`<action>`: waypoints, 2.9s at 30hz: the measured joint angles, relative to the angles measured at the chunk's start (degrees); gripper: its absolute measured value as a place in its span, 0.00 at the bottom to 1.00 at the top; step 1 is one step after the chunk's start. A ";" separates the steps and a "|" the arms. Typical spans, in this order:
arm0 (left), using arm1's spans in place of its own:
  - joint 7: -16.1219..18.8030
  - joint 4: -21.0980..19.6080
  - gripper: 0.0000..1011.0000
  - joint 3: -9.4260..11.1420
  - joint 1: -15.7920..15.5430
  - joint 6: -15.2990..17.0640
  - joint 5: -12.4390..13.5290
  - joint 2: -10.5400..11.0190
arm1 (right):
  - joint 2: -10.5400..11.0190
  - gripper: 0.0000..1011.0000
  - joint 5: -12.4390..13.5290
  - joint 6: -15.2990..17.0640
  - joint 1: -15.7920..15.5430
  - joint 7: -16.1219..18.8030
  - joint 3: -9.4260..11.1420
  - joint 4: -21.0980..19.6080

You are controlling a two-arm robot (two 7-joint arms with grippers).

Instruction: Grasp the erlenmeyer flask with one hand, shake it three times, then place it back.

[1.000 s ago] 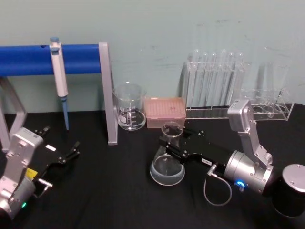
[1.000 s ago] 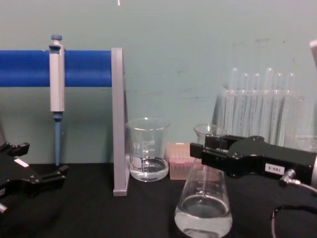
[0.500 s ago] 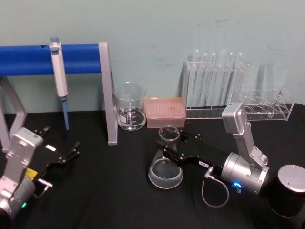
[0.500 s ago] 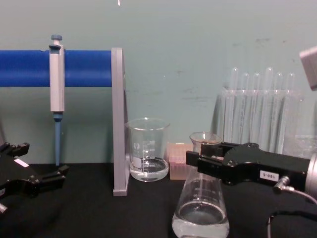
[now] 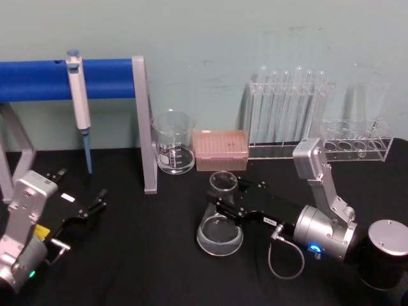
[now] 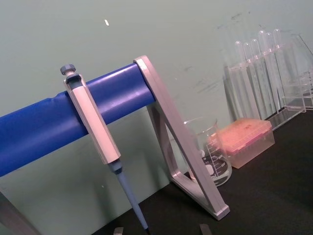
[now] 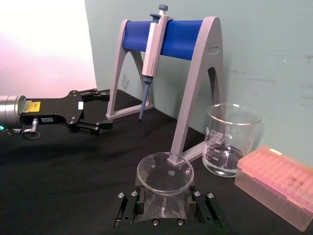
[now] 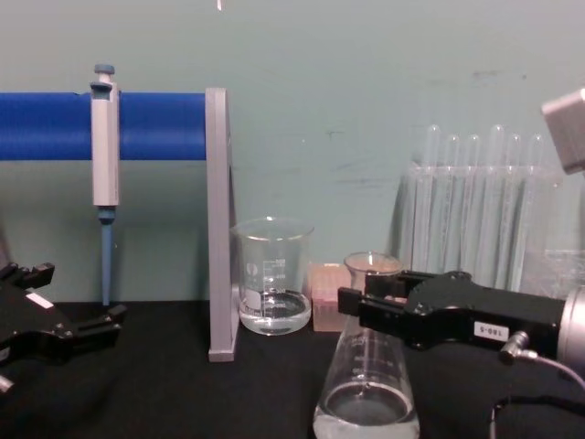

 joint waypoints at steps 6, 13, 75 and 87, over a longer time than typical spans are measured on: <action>0.00 0.00 0.99 0.00 0.00 0.00 0.00 0.00 | 0.02 0.45 -0.01 0.61 0.18 0.13 -0.31 0.25; 0.00 0.00 0.99 0.00 0.00 0.00 0.00 0.00 | 0.03 0.45 -0.05 1.01 0.33 0.13 -0.59 0.42; 0.00 0.00 0.99 0.00 0.00 0.00 0.00 0.00 | 0.04 0.45 0.04 2.12 0.57 -0.14 -0.90 0.74; 0.00 0.00 0.99 0.00 0.00 0.00 0.00 0.00 | 0.09 0.59 -0.27 2.28 0.50 -0.18 -0.95 0.92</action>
